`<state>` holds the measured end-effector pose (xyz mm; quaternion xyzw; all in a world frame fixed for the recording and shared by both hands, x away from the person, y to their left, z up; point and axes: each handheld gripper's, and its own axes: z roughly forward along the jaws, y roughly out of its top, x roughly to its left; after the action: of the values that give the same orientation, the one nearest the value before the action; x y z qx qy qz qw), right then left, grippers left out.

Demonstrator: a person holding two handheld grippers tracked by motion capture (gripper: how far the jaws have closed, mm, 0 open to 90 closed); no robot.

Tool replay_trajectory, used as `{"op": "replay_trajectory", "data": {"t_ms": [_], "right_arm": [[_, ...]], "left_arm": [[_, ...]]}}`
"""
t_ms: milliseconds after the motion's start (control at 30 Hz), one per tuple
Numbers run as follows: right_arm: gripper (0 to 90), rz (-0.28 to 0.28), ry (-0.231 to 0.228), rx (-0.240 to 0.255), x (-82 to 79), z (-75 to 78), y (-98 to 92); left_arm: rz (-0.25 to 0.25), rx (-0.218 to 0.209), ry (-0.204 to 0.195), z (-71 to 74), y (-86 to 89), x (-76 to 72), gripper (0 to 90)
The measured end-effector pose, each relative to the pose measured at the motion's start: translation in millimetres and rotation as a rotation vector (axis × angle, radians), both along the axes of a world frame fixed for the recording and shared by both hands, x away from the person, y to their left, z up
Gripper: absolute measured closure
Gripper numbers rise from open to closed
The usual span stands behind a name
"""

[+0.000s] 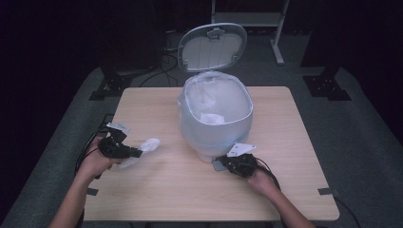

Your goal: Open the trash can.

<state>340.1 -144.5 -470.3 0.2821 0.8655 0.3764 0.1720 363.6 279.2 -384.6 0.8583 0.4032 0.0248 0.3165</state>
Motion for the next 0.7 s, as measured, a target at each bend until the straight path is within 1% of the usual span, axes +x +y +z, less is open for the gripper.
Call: {"op": "replay_trajectory", "data": {"t_ms": [67,100,167,300,367,533,667,700], "right_arm": [[79.9,0.000,0.001,0.001,0.1,0.0,0.0],[79.9,0.000,0.002,0.001,0.0,-0.1,0.0],[79.9,0.000,0.001,0.001,0.0,-0.1,0.0],[79.9,0.000,0.001,0.001,0.0,-0.1,0.0],[79.9,-0.001,0.001,0.001,-0.1,-0.1,0.0],[79.9,0.000,0.001,0.002,0.0,-0.2,-0.1],[79.9,-0.001,0.001,0.003,-0.1,-0.2,-0.1],[79.9,-0.001,0.001,0.002,0.0,-0.1,0.0]], "left_arm": [[0.000,-0.001,-0.007,3.6,-1.1,-1.9,84.9],[-0.001,-0.007,-0.007,5.5,-1.5,-2.7,84.9],[0.000,-0.033,-0.007,9.5,-1.3,-3.8,84.9],[0.003,-0.045,-0.008,16.2,-0.8,-5.5,85.0],[-0.002,-0.039,-0.012,18.8,-1.3,-6.6,85.0],[-0.016,-0.044,-0.018,26.9,-3.5,-10.3,84.9],[-0.030,-0.029,-0.027,34.5,-5.9,-14.7,84.4],[-0.034,-0.034,-0.026,36.4,-6.4,-15.8,84.4]]}}
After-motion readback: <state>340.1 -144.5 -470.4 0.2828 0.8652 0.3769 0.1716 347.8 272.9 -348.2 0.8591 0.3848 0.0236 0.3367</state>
